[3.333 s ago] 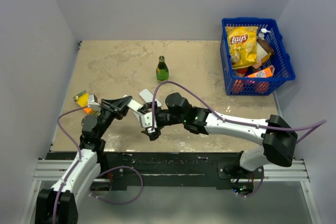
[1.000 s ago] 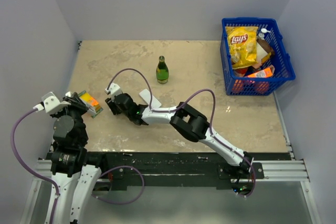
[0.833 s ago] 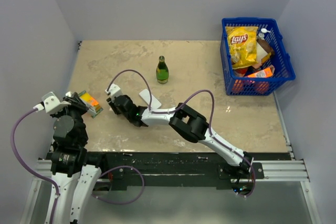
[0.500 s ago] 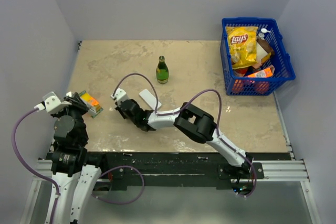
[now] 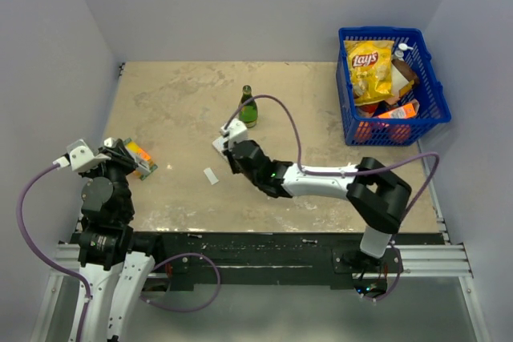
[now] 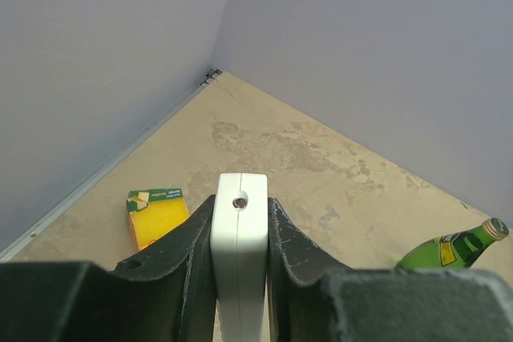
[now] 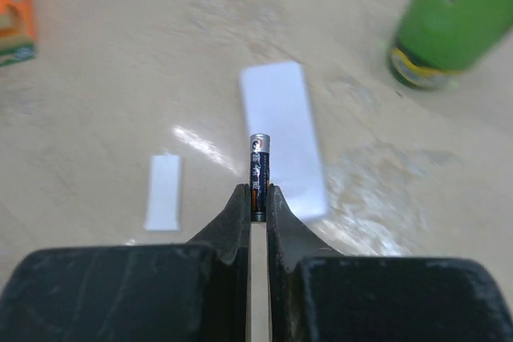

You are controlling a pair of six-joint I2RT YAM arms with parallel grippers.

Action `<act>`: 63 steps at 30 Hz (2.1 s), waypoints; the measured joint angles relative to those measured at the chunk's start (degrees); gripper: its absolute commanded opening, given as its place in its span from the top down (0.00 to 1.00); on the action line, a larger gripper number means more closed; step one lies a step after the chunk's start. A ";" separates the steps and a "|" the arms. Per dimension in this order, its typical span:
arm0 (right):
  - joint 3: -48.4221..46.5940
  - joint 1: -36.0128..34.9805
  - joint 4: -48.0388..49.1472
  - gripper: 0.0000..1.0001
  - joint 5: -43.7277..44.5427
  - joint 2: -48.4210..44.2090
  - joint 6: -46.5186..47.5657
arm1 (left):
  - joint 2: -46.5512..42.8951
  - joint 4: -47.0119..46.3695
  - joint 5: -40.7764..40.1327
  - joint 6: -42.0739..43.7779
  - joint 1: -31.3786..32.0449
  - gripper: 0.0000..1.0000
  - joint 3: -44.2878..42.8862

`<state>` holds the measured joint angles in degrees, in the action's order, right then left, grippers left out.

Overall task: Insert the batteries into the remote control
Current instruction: Place the battery at the center of the board, then pick up the battery from the center of the board.

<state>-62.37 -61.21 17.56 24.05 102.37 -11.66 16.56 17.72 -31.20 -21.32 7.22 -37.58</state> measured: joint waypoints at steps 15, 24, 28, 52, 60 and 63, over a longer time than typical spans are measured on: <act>13.97 5.35 -13.20 0.93 3.41 -3.06 -19.58 | -0.02 -0.48 1.66 0.02 0.04 1.00 0.02; 13.53 5.35 -12.87 0.70 2.75 -2.47 -24.00 | -0.02 -0.52 2.10 0.13 0.04 1.00 0.63; 13.53 5.38 -12.83 0.66 1.14 -2.71 -24.41 | -0.02 -0.52 2.25 0.13 0.04 1.00 0.72; 7.30 4.96 -14.32 0.62 -8.83 1.11 -21.66 | -0.02 -0.57 2.32 0.13 0.09 1.00 0.74; 3.98 5.09 -20.09 0.59 -14.93 1.11 -8.81 | -0.02 -0.57 2.32 0.13 0.09 1.00 0.74; 1.95 5.73 -25.20 0.58 -16.90 -0.52 -1.31 | -0.02 -0.57 2.36 0.15 0.09 1.00 0.74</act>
<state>-60.42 -55.48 -7.64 7.16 101.84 -12.97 16.53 17.15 -28.84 -21.17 7.31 -36.84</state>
